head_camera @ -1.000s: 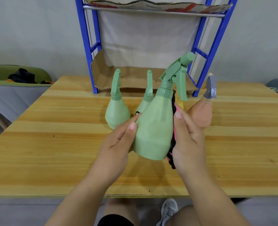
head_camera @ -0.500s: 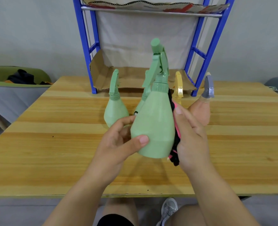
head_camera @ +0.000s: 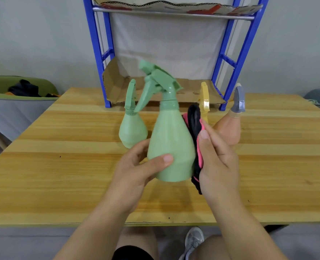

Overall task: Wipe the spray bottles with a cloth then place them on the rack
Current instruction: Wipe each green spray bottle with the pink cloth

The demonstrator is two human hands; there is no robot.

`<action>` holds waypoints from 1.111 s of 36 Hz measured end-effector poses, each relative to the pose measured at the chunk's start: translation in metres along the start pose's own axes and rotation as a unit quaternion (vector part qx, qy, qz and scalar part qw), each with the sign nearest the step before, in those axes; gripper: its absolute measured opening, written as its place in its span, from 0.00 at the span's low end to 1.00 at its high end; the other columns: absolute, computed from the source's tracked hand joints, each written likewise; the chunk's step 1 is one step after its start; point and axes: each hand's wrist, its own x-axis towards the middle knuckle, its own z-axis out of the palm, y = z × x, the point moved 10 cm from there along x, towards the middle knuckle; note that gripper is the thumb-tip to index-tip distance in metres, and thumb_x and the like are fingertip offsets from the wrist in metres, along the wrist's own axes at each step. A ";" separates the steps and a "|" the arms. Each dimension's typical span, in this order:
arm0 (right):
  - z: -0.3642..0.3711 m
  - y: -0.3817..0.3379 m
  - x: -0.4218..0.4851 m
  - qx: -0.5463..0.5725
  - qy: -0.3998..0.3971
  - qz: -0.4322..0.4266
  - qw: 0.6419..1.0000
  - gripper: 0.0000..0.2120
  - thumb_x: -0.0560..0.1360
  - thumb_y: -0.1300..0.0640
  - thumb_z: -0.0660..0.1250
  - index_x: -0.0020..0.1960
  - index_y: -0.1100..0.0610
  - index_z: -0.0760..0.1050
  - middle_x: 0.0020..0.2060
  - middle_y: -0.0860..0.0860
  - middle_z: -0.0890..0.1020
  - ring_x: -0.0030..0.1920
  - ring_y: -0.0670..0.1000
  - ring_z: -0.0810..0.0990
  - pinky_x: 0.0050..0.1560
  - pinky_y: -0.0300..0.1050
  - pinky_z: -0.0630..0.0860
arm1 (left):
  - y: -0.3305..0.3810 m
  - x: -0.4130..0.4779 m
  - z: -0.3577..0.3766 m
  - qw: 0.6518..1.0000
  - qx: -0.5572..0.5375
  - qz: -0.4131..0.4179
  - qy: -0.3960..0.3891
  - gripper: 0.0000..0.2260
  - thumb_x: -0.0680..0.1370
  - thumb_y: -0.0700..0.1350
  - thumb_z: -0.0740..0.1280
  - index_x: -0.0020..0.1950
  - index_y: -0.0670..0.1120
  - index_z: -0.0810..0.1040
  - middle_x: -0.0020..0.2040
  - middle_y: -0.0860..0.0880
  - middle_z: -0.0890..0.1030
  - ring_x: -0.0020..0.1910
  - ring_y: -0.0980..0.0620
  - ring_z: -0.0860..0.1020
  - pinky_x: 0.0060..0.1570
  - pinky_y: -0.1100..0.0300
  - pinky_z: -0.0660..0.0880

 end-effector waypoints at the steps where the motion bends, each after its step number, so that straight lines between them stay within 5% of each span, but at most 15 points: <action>1: -0.003 -0.003 -0.003 -0.010 0.012 -0.010 1.000 0.18 0.79 0.51 0.59 0.67 0.46 0.74 0.55 0.41 0.80 0.61 0.43 0.76 0.66 0.50 0.70 | 0.001 0.001 -0.002 1.000 -0.013 0.001 0.013 0.28 0.59 0.49 0.76 0.58 0.46 0.79 0.56 0.44 0.82 0.54 0.45 0.82 0.48 0.52 0.79; 6: 0.002 -0.027 -0.020 -0.100 0.034 -0.116 0.988 0.19 0.80 0.57 0.58 0.71 0.54 0.69 0.60 0.51 0.76 0.61 0.37 0.72 0.60 0.28 0.67 | 0.010 0.002 -0.012 0.995 -0.047 0.034 0.082 0.28 0.57 0.51 0.76 0.56 0.48 0.78 0.53 0.47 0.83 0.49 0.50 0.83 0.40 0.60 0.78; 11: 0.026 -0.029 -0.028 -0.192 0.005 -0.180 0.965 0.23 0.80 0.51 0.56 0.74 0.53 0.60 0.67 0.52 0.68 0.70 0.48 0.67 0.69 0.41 0.65 | 0.013 0.002 -0.009 0.995 -0.049 0.050 0.076 0.25 0.60 0.51 0.75 0.56 0.47 0.79 0.52 0.46 0.84 0.49 0.50 0.82 0.42 0.61 0.77; 16: 0.023 -0.020 -0.011 -0.100 -0.017 -0.086 0.991 0.21 0.81 0.49 0.52 0.74 0.48 0.63 0.67 0.45 0.69 0.68 0.35 0.66 0.65 0.28 0.62 | 0.018 -0.001 -0.006 0.997 -0.024 0.069 0.029 0.25 0.59 0.52 0.79 0.55 0.51 0.82 0.54 0.47 0.83 0.55 0.48 0.81 0.46 0.62 0.77; 21: 0.019 0.002 -0.001 -0.002 -0.058 0.019 0.998 0.24 0.77 0.39 0.52 0.71 0.44 0.68 0.65 0.46 0.76 0.68 0.46 0.71 0.70 0.53 0.67 | 0.020 0.000 0.000 0.997 -0.055 0.059 0.000 0.37 0.55 0.57 0.81 0.60 0.47 0.77 0.55 0.46 0.83 0.56 0.47 0.80 0.47 0.61 0.78; 27: 0.016 -0.001 -0.005 -0.009 -0.036 -0.014 0.999 0.24 0.79 0.44 0.51 0.73 0.48 0.65 0.67 0.49 0.73 0.70 0.50 0.69 0.70 0.56 0.65 | 0.022 0.002 -0.002 0.993 -0.091 0.078 0.018 0.32 0.53 0.55 0.82 0.53 0.48 0.78 0.50 0.47 0.84 0.51 0.51 0.82 0.45 0.63 0.78; 33: 0.016 -0.017 -0.015 -0.105 -0.004 -0.098 0.990 0.24 0.81 0.49 0.50 0.76 0.53 0.59 0.66 0.43 0.67 0.67 0.33 0.65 0.62 0.24 0.61 | 0.027 0.002 0.011 0.995 -0.045 0.087 -0.018 0.27 0.61 0.56 0.79 0.58 0.51 0.81 0.58 0.47 0.82 0.59 0.48 0.79 0.51 0.63 0.77; 37: 0.021 -0.022 -0.017 -0.132 -0.021 -0.128 0.983 0.24 0.81 0.50 0.50 0.75 0.54 0.59 0.67 0.50 0.68 0.69 0.39 0.65 0.65 0.28 0.61 | 0.027 0.001 0.009 0.994 -0.053 0.097 0.009 0.29 0.55 0.57 0.81 0.53 0.51 0.83 0.54 0.47 0.84 0.55 0.49 0.82 0.47 0.63 0.78; 40: 0.016 -0.016 -0.008 -0.005 -0.045 -0.026 0.999 0.17 0.81 0.45 0.53 0.67 0.45 0.70 0.58 0.38 0.79 0.61 0.33 0.73 0.58 0.28 0.70 | 0.030 0.000 0.009 0.994 -0.060 0.094 -0.006 0.32 0.54 0.57 0.82 0.56 0.52 0.81 0.54 0.48 0.84 0.55 0.49 0.81 0.47 0.62 0.78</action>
